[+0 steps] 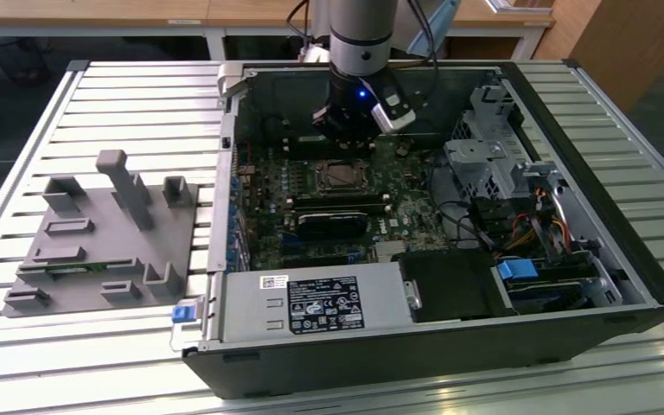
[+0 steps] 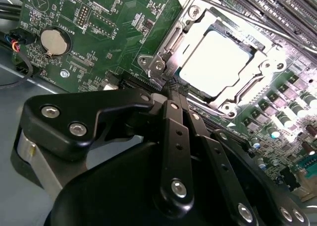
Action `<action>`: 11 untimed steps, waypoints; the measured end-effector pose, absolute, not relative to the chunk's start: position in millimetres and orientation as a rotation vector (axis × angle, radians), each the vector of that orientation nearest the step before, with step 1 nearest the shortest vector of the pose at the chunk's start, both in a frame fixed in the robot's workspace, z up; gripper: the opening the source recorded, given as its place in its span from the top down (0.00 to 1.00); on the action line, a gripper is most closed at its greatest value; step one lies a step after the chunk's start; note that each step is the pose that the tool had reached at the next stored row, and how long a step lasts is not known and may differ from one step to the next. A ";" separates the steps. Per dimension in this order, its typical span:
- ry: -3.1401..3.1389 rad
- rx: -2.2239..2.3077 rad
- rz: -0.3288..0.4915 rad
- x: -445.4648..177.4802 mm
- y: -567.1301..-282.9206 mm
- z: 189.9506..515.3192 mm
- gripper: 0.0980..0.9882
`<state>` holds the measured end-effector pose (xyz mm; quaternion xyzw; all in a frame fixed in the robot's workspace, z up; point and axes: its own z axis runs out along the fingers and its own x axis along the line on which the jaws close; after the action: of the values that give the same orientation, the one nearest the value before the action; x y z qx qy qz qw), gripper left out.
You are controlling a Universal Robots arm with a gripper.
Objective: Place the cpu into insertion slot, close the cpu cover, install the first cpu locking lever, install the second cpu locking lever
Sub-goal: 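Install the second cpu locking lever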
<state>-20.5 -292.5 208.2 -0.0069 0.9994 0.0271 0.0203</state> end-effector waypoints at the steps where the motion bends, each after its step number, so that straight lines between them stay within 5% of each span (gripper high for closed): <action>1: 3.100 -0.021 0.084 -20.5 -292.8 208.2 0.99; 11: 3.100 -0.021 0.084 -20.5 -298.4 208.2 0.99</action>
<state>-20.5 -298.4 208.2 -0.0069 0.9994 0.0271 0.0203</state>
